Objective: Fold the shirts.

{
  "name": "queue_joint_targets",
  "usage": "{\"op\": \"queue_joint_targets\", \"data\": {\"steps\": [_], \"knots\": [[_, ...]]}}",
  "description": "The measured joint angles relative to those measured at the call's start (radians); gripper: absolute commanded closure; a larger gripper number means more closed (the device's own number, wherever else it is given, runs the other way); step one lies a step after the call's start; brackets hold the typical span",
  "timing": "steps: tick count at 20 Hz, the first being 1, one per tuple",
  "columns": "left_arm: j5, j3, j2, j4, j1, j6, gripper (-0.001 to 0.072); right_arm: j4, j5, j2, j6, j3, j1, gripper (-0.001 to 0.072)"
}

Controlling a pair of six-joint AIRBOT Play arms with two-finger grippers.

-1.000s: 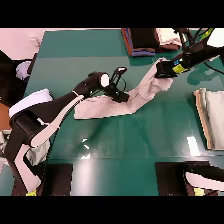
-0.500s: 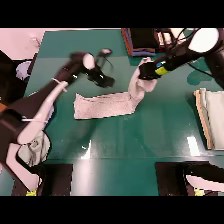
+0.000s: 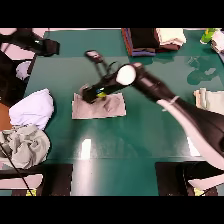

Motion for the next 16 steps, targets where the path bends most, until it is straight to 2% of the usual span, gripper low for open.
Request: {"op": "queue_joint_targets", "data": {"steps": [3,7,8,9,10,13,16], "knots": [[-0.013,0.0,0.046,0.02,0.021,0.002,0.0679,-0.062,-0.003,-0.063,-0.003,0.104,0.027,0.0228],[-0.032,-0.002,0.068,0.023,0.03,0.003,0.068,-0.262,0.163,-0.023,0.086,0.094,-0.071,0.0226],[-0.034,-0.002,0.072,0.023,0.032,0.003,0.0679,-0.291,0.206,0.0,0.108,0.061,-0.113,0.0156],[-0.035,-0.002,0.072,0.018,0.032,0.003,0.068,-0.31,0.241,0.022,0.125,0.022,-0.151,0.0017],[-0.037,-0.002,0.072,0.006,0.031,0.003,0.0679,-0.321,0.264,0.044,0.138,-0.021,-0.189,-0.0006],[-0.037,-0.002,0.074,-0.023,0.032,0.003,0.068,-0.304,0.3,0.086,0.164,-0.163,-0.293,-0.0004],[-0.033,-0.002,0.074,-0.049,0.032,0.003,0.0679,-0.233,0.275,0.08,0.192,-0.271,-0.338,0.0014]]}}
